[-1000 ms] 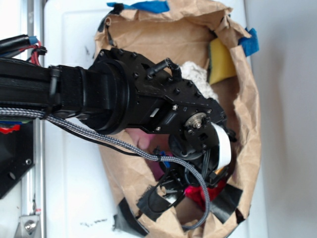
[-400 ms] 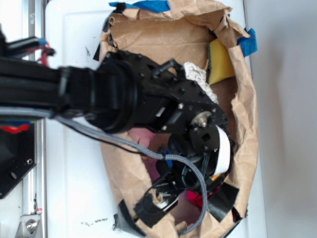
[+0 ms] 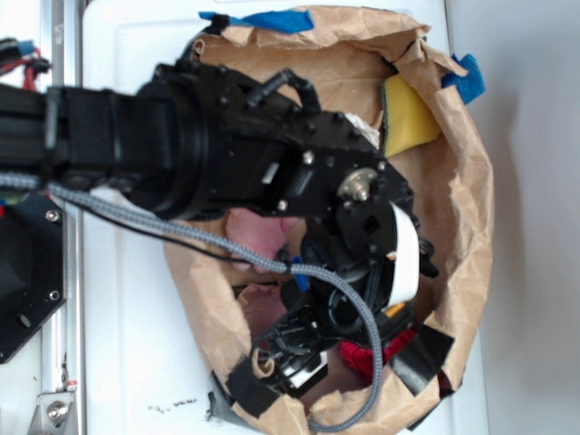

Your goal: Grab the red paper.

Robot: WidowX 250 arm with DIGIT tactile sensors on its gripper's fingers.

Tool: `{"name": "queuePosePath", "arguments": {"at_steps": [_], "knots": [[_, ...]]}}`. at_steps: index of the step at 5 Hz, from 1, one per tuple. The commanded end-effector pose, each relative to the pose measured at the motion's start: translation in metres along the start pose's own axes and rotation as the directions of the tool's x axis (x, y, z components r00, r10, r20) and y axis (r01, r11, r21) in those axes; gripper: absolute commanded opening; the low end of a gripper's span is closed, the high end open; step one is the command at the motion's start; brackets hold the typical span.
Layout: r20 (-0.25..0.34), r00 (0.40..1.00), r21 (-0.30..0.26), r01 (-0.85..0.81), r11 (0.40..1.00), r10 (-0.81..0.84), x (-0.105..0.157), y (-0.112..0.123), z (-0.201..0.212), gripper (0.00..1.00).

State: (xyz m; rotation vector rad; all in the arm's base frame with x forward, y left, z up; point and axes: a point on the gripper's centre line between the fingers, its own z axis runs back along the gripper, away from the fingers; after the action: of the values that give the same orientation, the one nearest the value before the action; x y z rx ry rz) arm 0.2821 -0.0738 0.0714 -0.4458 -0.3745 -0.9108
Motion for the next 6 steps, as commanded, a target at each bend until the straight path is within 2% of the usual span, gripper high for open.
{"name": "queuePosePath", "arguments": {"at_steps": [1, 2, 3, 5, 6], "knots": [[0.062, 0.998, 0.092, 0.003, 0.996, -0.009, 0.017, -0.002, 0.002, 1.00], [0.098, 0.994, 0.173, -0.061, 0.983, 0.044, 0.025, 0.000, -0.011, 1.00], [0.074, 0.996, 0.170, -0.065, 0.983, 0.053, 0.030, 0.000, -0.026, 1.00], [-0.020, 0.993, 0.150, -0.111, 0.982, 0.115, 0.020, 0.008, -0.048, 1.00], [-0.007, 0.993, 0.145, -0.119, 0.982, 0.121, 0.018, 0.008, -0.040, 0.00]]}}
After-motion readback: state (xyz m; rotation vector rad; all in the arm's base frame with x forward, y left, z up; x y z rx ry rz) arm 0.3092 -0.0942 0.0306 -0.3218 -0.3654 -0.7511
